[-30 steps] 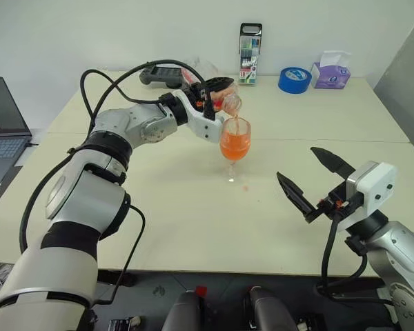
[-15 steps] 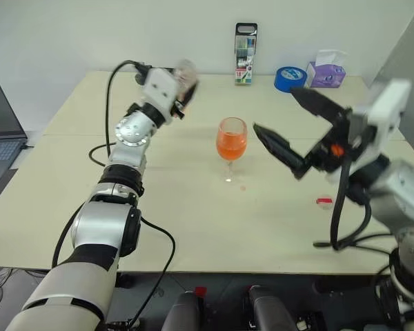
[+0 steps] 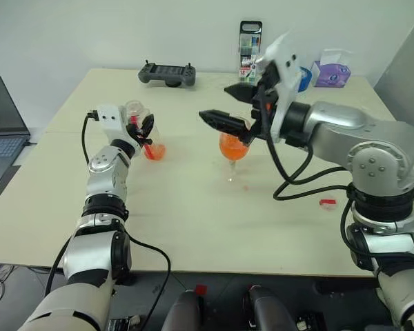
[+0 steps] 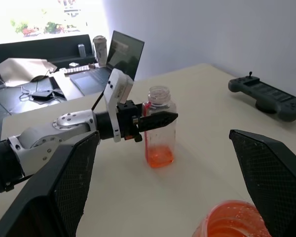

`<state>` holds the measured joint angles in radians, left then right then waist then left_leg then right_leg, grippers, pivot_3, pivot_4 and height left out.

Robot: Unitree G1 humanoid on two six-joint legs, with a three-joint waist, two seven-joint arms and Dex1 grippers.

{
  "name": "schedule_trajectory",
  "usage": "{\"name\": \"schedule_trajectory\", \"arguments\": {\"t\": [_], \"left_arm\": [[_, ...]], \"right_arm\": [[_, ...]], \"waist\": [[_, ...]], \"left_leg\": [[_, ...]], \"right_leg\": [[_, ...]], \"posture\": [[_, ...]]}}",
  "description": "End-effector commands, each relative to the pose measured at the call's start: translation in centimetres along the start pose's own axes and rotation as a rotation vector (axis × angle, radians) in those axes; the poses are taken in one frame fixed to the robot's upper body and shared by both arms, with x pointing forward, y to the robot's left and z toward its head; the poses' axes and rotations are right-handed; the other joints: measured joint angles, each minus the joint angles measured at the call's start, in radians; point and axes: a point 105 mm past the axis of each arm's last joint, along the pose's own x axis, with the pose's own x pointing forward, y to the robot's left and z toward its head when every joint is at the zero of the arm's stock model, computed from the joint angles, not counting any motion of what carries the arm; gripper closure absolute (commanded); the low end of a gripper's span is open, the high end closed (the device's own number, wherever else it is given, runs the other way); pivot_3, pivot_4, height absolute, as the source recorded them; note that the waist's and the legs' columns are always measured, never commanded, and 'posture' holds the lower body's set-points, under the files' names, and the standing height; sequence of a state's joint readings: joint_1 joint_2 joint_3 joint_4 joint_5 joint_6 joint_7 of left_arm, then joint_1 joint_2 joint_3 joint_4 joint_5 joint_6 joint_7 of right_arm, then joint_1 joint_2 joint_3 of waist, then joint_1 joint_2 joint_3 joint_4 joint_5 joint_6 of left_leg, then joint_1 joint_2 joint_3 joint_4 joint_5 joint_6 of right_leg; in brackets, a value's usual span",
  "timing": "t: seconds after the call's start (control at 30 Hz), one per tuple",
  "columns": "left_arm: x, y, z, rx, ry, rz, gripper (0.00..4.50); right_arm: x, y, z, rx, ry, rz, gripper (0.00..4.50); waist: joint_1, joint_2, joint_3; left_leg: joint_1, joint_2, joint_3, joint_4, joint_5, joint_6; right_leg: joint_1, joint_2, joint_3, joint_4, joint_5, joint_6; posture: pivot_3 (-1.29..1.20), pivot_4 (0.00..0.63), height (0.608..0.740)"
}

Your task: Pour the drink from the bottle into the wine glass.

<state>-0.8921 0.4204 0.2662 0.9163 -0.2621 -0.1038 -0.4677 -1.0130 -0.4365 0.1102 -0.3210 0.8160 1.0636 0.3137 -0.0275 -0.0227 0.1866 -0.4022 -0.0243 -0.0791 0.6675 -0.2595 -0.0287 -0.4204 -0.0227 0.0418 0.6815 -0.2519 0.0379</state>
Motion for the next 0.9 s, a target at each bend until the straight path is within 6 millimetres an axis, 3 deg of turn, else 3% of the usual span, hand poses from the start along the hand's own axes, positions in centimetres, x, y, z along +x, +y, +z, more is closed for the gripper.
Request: {"name": "schedule_trajectory", "arguments": {"t": [0.03, 0.13, 0.4, 0.63, 0.9], "left_arm": [[0.1, -0.4, 1.3, 0.073, -0.049, -0.025, 2.61], [-0.1, -0.2, 0.7, 0.09, -0.032, -0.004, 2.61], [-0.2, -0.5, 0.0, 0.118, -0.019, 0.006, 0.03], [-1.0, -1.4, -0.7, 0.142, -0.006, -0.027, 0.03], [-4.2, -2.7, -1.7, 0.105, 0.003, -0.024, 0.03]], "right_arm": [[-0.1, 0.6, 1.1, -0.063, -0.021, 0.027, 0.0], [-0.2, 1.1, 0.7, -0.068, -0.006, 0.06, 0.0], [-0.2, 1.6, 0.3, -0.079, 0.012, 0.075, 0.0], [-0.3, 1.8, 0.1, -0.086, 0.009, 0.089, 0.0], [-1.6, 0.9, -0.8, -0.093, 0.012, 0.048, 0.0]], "waist": [[-0.001, 0.0, 0.0], [-0.002, 0.0, 0.0], [-0.003, 0.0, 0.0], [-0.003, 0.0, 0.0], [-0.003, 0.0, 0.0]], "left_leg": [[0.0, 0.0, 0.0, 0.0, 0.0, 0.0], [0.001, 0.001, 0.0, -0.001, 0.0, 0.0], [0.001, 0.002, 0.0, -0.001, 0.0, 0.0], [0.001, 0.002, 0.0, -0.002, 0.0, 0.0], [0.001, 0.002, -0.001, -0.002, 0.0, 0.0]], "right_leg": [[0.0, 0.0, 0.0, 0.0, 0.0, 0.0], [0.0, 0.0, 0.0, 0.0, 0.0, 0.0], [0.0, 0.0, 0.0, 0.001, 0.0, 0.0], [0.0, -0.001, 0.0, 0.0, 0.0, 0.0], [0.0, -0.003, 0.0, 0.0, 0.0, 0.0]], "posture": [[0.0, 0.15, 0.74], [0.0, 0.15, 0.74], [0.0, 0.15, 0.74], [0.0, 0.15, 0.74], [0.0, 0.15, 0.74]]}}
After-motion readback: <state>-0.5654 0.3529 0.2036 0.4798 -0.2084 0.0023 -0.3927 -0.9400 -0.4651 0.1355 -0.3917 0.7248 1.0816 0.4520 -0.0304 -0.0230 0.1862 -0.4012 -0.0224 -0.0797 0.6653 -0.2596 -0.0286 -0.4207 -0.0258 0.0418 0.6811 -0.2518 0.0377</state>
